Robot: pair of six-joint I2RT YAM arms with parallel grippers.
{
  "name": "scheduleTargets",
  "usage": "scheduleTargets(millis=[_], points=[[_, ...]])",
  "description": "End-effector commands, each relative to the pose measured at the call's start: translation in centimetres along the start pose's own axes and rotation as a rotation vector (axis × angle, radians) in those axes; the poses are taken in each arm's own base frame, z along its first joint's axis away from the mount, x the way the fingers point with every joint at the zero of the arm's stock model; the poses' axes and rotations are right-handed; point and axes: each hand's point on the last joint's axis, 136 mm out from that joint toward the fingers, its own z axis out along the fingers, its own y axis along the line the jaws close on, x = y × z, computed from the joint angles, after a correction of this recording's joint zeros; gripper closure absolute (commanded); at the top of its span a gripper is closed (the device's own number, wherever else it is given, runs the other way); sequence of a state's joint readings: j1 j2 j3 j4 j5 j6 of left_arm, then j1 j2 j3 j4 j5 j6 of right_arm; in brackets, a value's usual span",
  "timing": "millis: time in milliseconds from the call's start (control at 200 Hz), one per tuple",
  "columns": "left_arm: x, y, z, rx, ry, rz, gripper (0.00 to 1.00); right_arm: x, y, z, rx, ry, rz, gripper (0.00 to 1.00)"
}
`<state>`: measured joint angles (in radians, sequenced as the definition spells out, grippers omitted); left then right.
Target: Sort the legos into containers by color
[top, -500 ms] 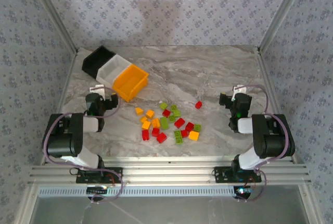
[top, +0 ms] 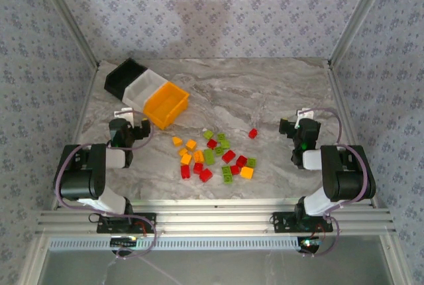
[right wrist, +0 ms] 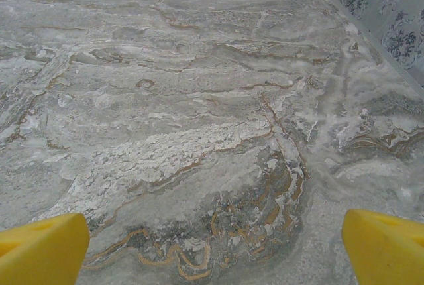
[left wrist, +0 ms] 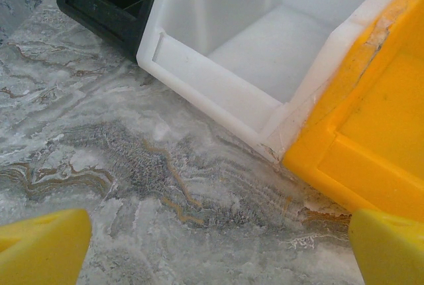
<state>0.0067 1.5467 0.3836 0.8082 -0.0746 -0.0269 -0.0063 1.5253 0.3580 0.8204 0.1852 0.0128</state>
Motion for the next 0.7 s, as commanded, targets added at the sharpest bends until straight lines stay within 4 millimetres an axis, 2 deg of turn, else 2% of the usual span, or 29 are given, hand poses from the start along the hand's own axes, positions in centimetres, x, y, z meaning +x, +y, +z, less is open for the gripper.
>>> scheduleTargets(millis=[0, 250, 340, 435, 450, 485, 490, 515, 695], points=[[-1.9, 0.0, 0.2, 0.009, -0.047, -0.01, 0.0, -1.5, 0.3, 0.1, -0.012, -0.045, -0.005, 0.0], [-1.9, 0.0, 0.2, 0.008, -0.048, -0.009, 0.0, -1.5, 0.3, 0.1, -0.012, -0.045, -0.004, 0.0], [-2.7, 0.0, -0.1, 0.005, -0.02, -0.005, 0.0, -1.6, 0.2, 0.0, -0.004, -0.053, -0.006, 0.0], [-4.3, 0.2, -0.3, -0.021, 0.021, -0.002, 0.0, -3.2, 0.1, -0.4, 0.034, -0.044, -0.033, 0.0], [-4.5, 0.3, -0.4, -0.024, 0.023, -0.001, 0.0, -2.9, 0.0, -0.5, 0.049, -0.017, -0.04, 0.0], [-5.2, 0.4, -0.8, -0.035, 0.014, -0.002, 0.0, -4.0, -0.2, -0.6, 0.073, -0.008, -0.039, 0.0], [-5.3, 0.4, -0.9, -0.038, 0.011, -0.002, 0.0, -3.5, -0.2, -0.7, 0.075, 0.011, -0.044, 0.0], [-5.8, 0.5, -1.3, -0.049, -0.003, -0.005, 0.0, -3.8, -0.2, -0.8, 0.083, 0.027, -0.04, 0.0], [-10.9, 0.4, -4.7, -0.036, -0.145, -0.117, 0.0, -6.8, 0.4, -2.8, 0.156, 0.006, -0.015, 0.0]])
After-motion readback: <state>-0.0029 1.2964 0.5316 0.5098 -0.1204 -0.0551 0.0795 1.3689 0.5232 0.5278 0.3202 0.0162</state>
